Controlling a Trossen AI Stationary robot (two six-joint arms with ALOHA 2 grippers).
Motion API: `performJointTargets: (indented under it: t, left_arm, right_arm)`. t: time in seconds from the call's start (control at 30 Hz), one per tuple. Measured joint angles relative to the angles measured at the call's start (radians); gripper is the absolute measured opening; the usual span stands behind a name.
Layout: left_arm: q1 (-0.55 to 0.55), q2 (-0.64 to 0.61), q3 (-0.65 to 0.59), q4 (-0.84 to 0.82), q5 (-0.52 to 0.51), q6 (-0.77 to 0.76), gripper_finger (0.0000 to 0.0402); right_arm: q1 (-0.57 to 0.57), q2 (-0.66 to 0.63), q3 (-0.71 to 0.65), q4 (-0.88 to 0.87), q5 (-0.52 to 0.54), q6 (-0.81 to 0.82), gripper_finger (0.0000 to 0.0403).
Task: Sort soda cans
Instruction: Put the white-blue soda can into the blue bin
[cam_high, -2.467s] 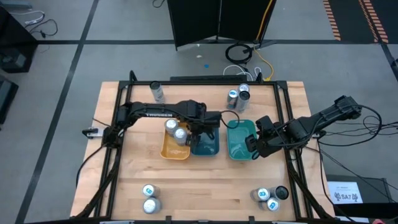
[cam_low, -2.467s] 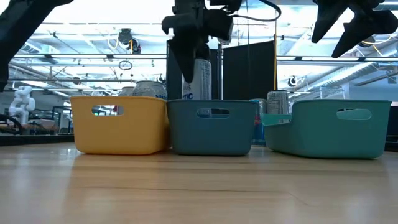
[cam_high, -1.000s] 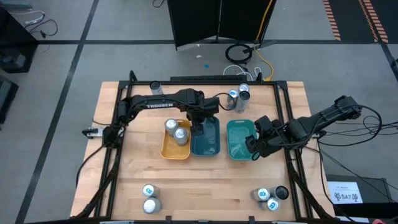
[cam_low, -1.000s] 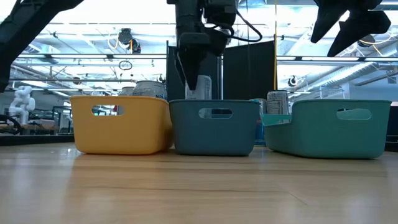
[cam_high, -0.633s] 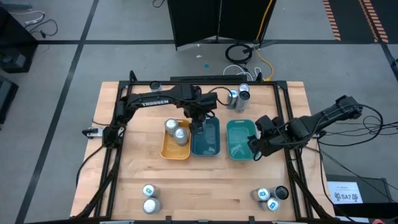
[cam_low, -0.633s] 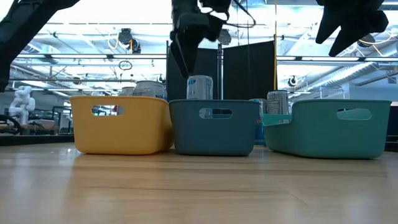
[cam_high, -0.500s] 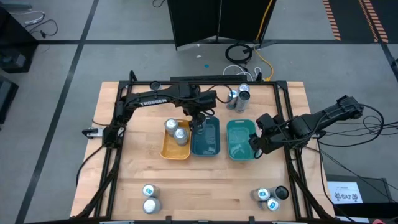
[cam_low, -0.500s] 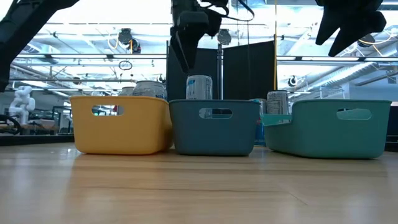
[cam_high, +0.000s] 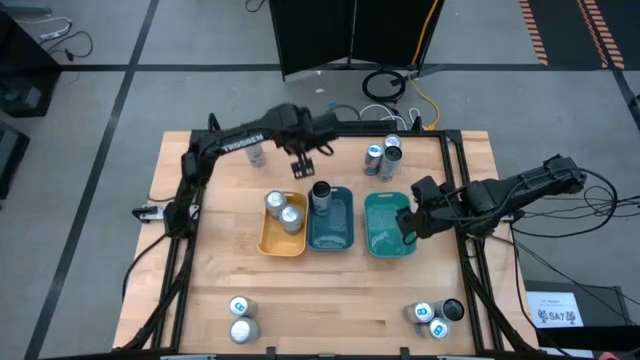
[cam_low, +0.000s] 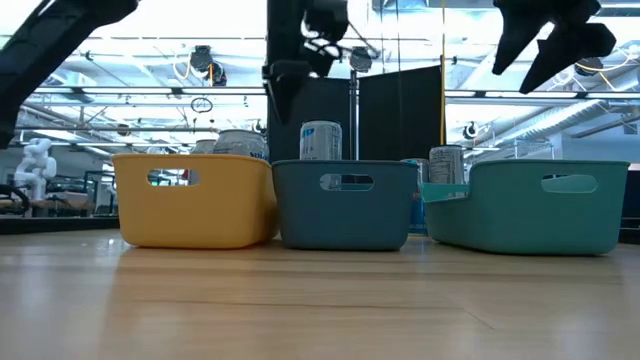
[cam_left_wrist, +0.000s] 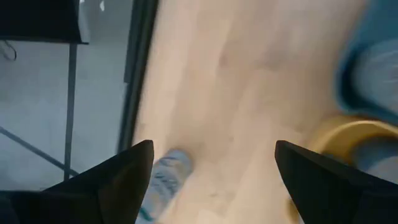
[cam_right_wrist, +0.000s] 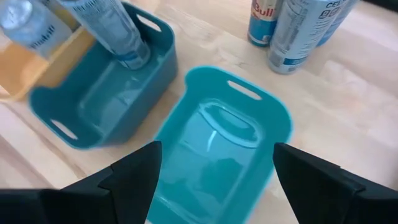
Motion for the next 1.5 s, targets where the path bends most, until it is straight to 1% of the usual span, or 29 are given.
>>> performJointTargets:
  t: [0.13, 0.2, 0.37, 0.43, 0.57, 0.67, 0.73, 0.87, 1.03, 1.3, 1.4, 1.5]
  left_arm:
    - [0.119, -0.010, 0.000, 0.000, 0.001, 0.065, 0.0345]
    - [0.189, -0.013, 0.000, -0.001, 0.019, 0.063, 0.0345]
    - [0.394, -0.057, -0.002, 0.001, 0.207, 0.020, 0.0345]
    - [0.467, -0.081, -0.002, 0.014, 0.260, 0.006, 0.0345]
    - [0.580, -0.115, -0.002, 0.032, 0.307, -0.035, 0.0345]
    - [0.634, -0.129, -0.015, 0.047, 0.348, -0.056, 0.0345]
    - [0.645, -0.141, -0.043, 0.048, 0.374, -0.065, 0.0345]
    - [0.632, -0.157, -0.139, 0.073, 0.376, -0.066, 0.0345]
    - [0.601, -0.206, -0.271, 0.168, 0.345, -0.072, 0.0345]
    - [0.593, -0.323, -0.546, 0.322, 0.340, -0.127, 0.0345]
    - [0.579, -0.359, -0.612, 0.366, 0.357, -0.149, 0.0345]
    - [0.560, -0.372, -0.642, 0.382, 0.358, -0.152, 0.0345]
  right_arm:
    - [-0.006, 0.000, 0.000, 0.031, 0.005, 0.048, 0.0299]
    - [-0.006, 0.003, 0.000, 0.032, 0.026, 0.087, 0.0299]
    - [-0.006, 0.021, 0.000, 0.033, 0.057, 0.174, 0.0299]
    - [-0.006, 0.034, 0.000, 0.033, 0.069, 0.197, 0.0299]
    - [-0.006, 0.056, 0.000, 0.035, 0.080, 0.234, 0.0299]
    - [-0.006, 0.073, 0.000, 0.037, 0.081, 0.251, 0.0299]
    - [-0.006, 0.084, 0.000, 0.045, 0.081, 0.256, 0.0299]
    - [-0.006, 0.105, 0.000, 0.062, 0.079, 0.257, 0.0299]
    - [-0.006, 0.112, 0.000, 0.082, 0.077, 0.257, 0.0299]
    - [-0.006, 0.112, 0.000, 0.084, 0.076, 0.255, 0.0299]
    - [-0.006, 0.112, 0.000, 0.085, 0.075, 0.252, 0.0299]
    - [-0.006, 0.112, 0.000, 0.085, 0.075, 0.248, 0.0299]
